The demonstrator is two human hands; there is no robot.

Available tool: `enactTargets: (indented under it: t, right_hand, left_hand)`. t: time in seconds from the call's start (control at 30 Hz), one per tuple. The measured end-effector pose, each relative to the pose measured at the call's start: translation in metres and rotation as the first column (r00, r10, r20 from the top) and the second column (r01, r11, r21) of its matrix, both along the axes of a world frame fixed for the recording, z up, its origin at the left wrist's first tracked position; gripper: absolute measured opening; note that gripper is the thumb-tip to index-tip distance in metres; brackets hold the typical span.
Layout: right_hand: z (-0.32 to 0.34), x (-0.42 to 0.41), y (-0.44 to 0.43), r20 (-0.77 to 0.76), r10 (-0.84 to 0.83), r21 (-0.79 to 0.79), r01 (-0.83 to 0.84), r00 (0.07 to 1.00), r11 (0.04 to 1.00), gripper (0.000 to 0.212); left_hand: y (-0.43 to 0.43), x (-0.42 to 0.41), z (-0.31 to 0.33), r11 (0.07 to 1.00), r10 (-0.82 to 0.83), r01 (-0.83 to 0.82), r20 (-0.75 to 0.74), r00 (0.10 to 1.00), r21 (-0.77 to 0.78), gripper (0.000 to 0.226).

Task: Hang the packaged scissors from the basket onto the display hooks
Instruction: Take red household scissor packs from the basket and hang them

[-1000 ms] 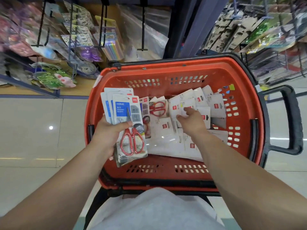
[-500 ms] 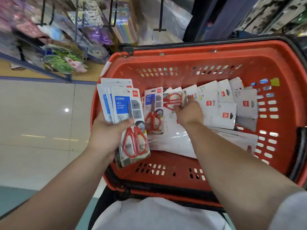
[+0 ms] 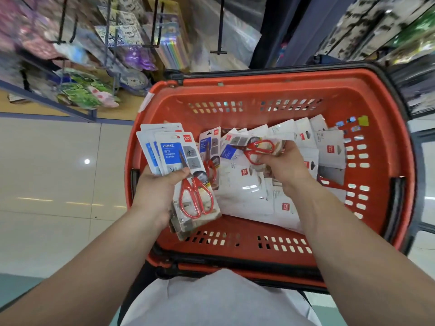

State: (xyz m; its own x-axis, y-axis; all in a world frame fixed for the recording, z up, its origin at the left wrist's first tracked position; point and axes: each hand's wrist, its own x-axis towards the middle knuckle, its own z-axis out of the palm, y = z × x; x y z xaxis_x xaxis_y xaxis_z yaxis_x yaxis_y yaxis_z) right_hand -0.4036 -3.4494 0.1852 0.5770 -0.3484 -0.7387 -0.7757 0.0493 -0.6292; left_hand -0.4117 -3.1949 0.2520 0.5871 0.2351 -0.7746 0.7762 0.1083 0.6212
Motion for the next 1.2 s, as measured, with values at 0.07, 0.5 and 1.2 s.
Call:
enactTargets:
  t: [0.07, 0.5, 1.2]
  right_hand:
    - [0.029, -0.012, -0.012, 0.047, -0.005, 0.1, 0.001, 0.999, 0.995, 0.076]
    - [0.082, -0.051, 0.046, 0.305, 0.062, 0.136, -0.107, 0.951, 0.985, 0.04]
    - [-0.061, 0.019, 0.116, -0.316, 0.384, -0.2, -0.456, 0.868, 0.867, 0.049]
  left_hand:
    - [-0.008, -0.003, -0.001, 0.997, 0.054, -0.055, -0.028, 0.998, -0.048, 0.034]
    - [-0.044, -0.023, 0.02, 0.865, 0.362, -0.328, 0.02, 0.932, -0.379, 0.032]
    - [0.086, -0.003, 0.04, 0.985, 0.164, -0.154, 0.142, 0.976, -0.083, 0.055]
